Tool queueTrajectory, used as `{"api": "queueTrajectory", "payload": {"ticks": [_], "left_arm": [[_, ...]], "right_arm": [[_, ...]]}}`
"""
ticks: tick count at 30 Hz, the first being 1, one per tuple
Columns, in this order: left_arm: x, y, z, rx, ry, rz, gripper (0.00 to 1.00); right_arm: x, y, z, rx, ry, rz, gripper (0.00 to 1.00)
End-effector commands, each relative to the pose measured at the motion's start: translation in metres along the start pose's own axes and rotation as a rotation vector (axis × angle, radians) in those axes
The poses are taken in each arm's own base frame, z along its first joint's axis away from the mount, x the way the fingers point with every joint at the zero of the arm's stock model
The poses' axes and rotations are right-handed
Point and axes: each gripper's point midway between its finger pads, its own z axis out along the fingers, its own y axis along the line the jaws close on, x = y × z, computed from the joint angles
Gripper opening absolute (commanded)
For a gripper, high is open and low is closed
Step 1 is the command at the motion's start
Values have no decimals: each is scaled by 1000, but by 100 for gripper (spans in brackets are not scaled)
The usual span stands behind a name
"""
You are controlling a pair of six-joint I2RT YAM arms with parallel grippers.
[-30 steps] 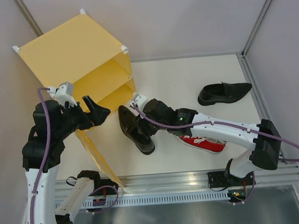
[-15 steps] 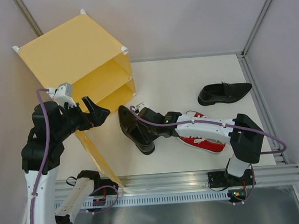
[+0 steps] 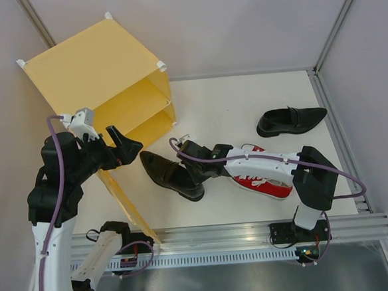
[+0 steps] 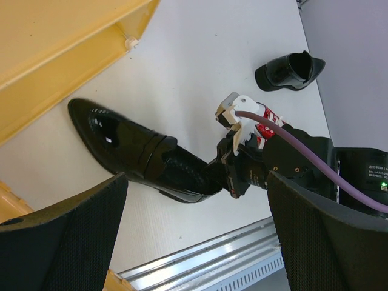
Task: Place and organize the shoes in the shoe cabinet
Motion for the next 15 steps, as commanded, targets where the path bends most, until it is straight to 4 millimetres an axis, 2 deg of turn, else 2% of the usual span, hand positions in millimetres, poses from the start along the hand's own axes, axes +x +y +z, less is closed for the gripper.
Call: {"api": "queueTrajectory", "payload": {"ticks": [1, 8, 15], "left_arm": [[-3, 0, -3, -5, -22, 3, 99], [-6, -3, -2, 9, -19, 10, 99], [-6, -4, -1, 12, -12, 13, 99]], "right_arm": [[-14, 18, -7, -52, -17, 0, 1], [-65, 34, -11, -84, -142, 55, 1], [-114, 37, -4, -85, -242, 143, 1]]}}
